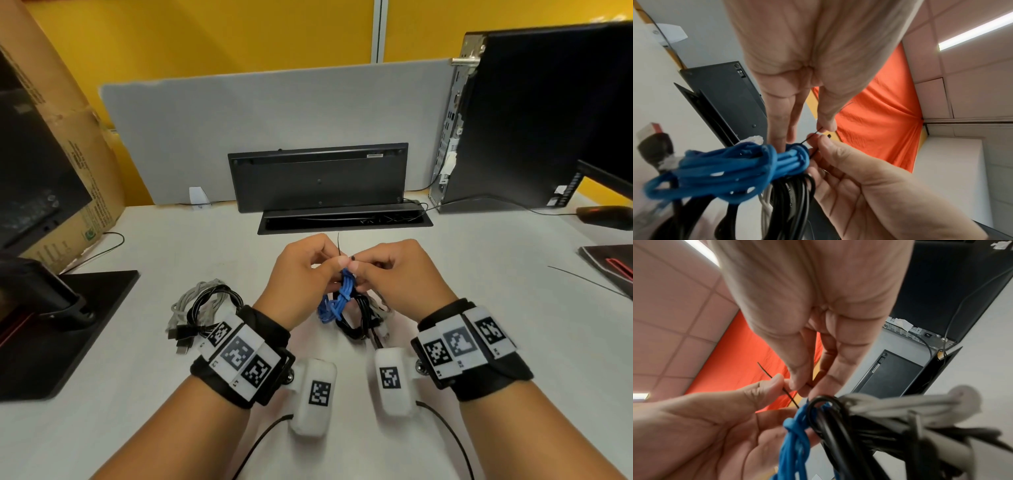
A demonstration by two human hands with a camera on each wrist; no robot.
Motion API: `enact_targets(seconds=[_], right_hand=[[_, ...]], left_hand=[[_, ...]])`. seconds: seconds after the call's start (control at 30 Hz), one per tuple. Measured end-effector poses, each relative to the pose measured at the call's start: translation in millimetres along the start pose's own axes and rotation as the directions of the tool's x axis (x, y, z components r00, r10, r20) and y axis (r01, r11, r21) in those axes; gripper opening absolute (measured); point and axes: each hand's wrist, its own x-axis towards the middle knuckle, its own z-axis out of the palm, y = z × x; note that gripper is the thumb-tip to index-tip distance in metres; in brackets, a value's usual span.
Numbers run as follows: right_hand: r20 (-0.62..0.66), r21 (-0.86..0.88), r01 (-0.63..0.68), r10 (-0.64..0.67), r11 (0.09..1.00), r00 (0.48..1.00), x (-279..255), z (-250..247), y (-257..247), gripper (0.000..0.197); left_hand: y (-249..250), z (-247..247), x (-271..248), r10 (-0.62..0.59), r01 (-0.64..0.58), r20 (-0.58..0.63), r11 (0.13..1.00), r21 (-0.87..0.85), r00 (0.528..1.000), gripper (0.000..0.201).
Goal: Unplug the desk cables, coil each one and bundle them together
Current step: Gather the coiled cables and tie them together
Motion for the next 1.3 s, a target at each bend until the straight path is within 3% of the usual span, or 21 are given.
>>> enact_targets(seconds=[0.33,0.47,0.57,0.7,0.8,0.9,1.03,1.17,1.3], right_hand=[[0.017,-0.133,0.084,-0.082,0.988,0.996,0,2,-3,0.011],[0.019,-0.175,0.109,-0.108,0.978,0.994,1,2,1,0.011],[0.020,-0.217,0.138,-0.137,0.966,0.990,1,1,5,0.013],[0.021,-0.237,0.147,-0.146,0.960,0.989,1,0,8,0.008],[0.026,-0.237,0.132,-0.130,0.963,0.991,3,1,8,0.008],[0.030,-0.211,0.119,-0.115,0.970,0.993,4,3,7,0.008],[0.042,-0.213,0.118,-0.112,0.970,0.993,4,6,5,0.009],[0.054,-0.227,0.124,-0.115,0.966,0.992,3,6,5,0.009],[0.061,-0.221,0.122,-0.111,0.968,0.992,3,4,5,0.012]], left_hand=[[2,2,7,0.023,-0.023,-0.006,0.999,0.041,1.000,0.015],[8,-7,4,-0.021,0.019,0.019,0.996,0.087,1.000,0.013],[6,-33,7,-0.090,0.098,-0.048,0.973,0.209,0.995,0.023],[-11,-91,12,-0.267,0.339,-0.235,0.871,0.355,0.934,0.030],[-29,-124,12,-0.350,0.486,-0.341,0.696,0.528,0.872,0.028],[-42,-133,9,-0.417,0.551,-0.371,0.507,0.662,0.830,0.022],[-57,-127,11,-0.497,0.558,-0.353,0.356,0.750,0.792,0.018],[-64,-121,13,-0.490,0.555,-0.360,0.341,0.759,0.794,0.019],[-55,-122,14,-0.461,0.536,-0.334,0.428,0.727,0.822,0.009]])
